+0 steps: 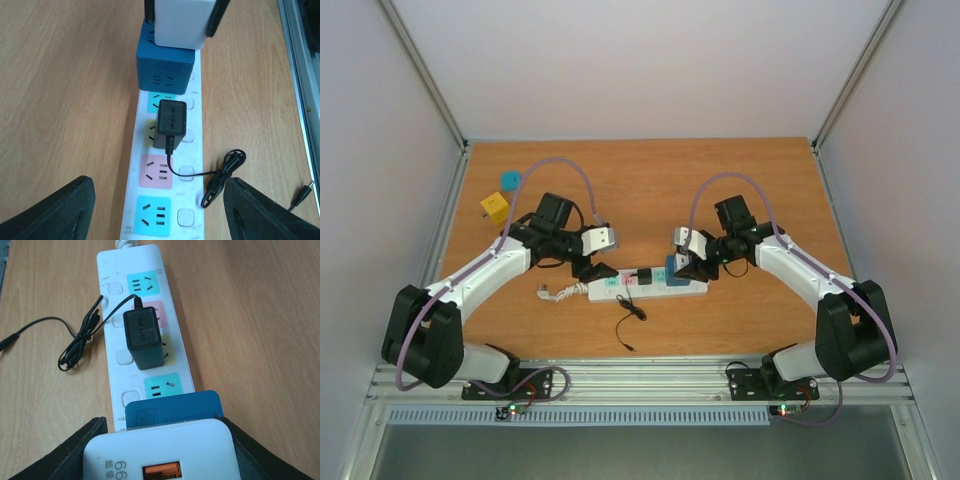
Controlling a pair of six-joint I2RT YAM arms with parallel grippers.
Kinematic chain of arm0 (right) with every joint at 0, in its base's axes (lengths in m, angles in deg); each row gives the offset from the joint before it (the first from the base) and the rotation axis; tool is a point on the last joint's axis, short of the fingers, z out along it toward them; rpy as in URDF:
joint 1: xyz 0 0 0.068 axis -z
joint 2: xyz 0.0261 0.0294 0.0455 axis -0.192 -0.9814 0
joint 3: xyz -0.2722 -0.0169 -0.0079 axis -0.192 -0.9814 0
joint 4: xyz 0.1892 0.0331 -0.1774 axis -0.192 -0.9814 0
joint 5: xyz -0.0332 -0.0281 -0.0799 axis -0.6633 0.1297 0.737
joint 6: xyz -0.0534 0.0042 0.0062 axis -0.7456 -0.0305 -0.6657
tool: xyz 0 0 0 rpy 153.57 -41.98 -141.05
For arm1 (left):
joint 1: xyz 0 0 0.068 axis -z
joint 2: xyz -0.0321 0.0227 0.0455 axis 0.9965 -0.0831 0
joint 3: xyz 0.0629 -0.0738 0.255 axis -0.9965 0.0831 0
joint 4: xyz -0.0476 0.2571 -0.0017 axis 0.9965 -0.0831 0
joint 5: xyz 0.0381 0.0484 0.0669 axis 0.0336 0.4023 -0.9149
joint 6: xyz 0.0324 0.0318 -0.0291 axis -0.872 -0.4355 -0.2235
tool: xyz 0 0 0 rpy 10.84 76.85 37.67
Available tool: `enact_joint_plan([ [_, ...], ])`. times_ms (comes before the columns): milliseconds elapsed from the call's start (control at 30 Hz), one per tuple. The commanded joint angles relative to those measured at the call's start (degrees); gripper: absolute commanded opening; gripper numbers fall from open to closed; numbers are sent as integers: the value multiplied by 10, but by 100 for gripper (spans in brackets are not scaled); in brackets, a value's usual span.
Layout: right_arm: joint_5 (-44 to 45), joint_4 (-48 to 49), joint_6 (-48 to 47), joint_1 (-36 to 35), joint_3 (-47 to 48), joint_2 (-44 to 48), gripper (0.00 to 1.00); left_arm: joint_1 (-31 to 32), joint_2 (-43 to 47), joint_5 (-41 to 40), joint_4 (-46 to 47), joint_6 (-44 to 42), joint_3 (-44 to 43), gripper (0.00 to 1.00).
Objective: Pull the plug off the socket
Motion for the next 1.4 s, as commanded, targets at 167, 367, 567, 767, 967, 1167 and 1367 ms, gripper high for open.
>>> enact_joint_plan([
  [167, -26, 38, 71, -52, -33, 14, 36, 5, 7, -15, 64, 18, 24, 72],
  [367, -22, 54, 95, -67, -38, 12, 34, 12, -23, -16, 95, 25, 24, 69],
  [567, -9, 63, 97, -70, -50, 10, 33, 33, -51, -13, 88, -12, 25, 67],
  [767, -2, 73, 102, -70, -52, 6, 32, 75, -86, -39, 139, 0, 35, 64],
  [967, 3, 74, 93, -70, -57, -2, 31, 103, -123, -76, 169, 7, 33, 59],
  [1167, 6, 75, 89, -70, -58, -8, 29, 111, -138, -85, 148, -2, 19, 46],
  [1367, 10, 81, 89, -70, -64, -14, 27, 113, -116, -97, 159, -2, 27, 31],
])
